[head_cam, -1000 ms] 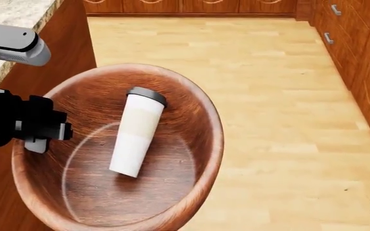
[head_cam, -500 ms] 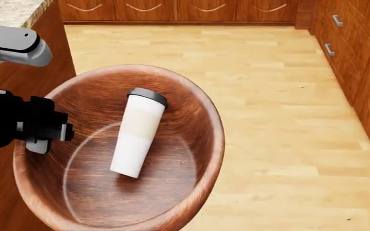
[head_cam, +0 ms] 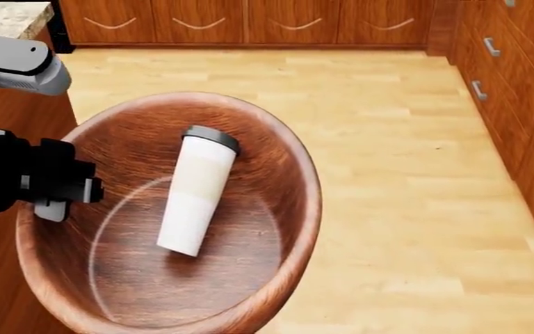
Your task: Place the cup inside the bowl on the dining table and move the bowl to any counter.
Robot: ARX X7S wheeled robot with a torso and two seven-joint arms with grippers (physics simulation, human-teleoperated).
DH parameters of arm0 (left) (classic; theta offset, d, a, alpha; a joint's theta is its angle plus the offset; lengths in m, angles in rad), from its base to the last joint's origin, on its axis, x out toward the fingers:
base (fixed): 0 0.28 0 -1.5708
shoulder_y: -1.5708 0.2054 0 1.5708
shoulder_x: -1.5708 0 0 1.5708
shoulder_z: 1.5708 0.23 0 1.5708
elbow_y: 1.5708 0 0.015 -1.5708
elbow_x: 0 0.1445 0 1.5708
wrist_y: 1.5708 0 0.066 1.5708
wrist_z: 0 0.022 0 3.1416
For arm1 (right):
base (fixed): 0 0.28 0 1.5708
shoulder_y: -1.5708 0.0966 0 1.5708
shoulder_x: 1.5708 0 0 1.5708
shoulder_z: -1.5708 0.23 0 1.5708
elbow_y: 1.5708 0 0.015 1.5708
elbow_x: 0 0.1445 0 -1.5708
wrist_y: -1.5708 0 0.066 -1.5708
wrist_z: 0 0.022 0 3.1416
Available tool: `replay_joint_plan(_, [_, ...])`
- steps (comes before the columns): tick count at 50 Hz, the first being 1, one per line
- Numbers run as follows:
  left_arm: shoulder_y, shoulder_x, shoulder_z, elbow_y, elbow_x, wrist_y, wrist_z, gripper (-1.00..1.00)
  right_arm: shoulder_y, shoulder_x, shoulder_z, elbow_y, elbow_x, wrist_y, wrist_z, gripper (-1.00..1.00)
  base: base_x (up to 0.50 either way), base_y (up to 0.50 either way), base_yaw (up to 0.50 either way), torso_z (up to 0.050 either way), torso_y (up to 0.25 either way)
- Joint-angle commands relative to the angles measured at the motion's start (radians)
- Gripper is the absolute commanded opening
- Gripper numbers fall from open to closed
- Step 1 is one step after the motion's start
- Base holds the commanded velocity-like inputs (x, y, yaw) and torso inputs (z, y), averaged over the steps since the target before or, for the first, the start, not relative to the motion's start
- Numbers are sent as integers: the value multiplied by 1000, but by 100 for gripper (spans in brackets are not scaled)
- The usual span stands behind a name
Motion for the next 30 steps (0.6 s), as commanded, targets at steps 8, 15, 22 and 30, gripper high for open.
replay_joint_plan(8, [-10,4,4,-15,17,21,15,-100,-17,-6,4,-7,-22,2,-12,100,500,0,0,0,3])
replay_joint_plan(15, [-13,5,5,-14,15,24,15,-100,-20,-5,8,-9,-19,0,-14,100,500,0,0,0,1])
replay_joint_plan(22, [-10,3,7,-14,22,27,22,-100,-22,-4,10,-10,-20,-2,-16,100,500,0,0,1,2])
replay_joint_plan(30, [-10,6,8,-8,13,34,11,-100,-29,-3,28,-14,-9,-2,-15,100,500,0,0,0,3])
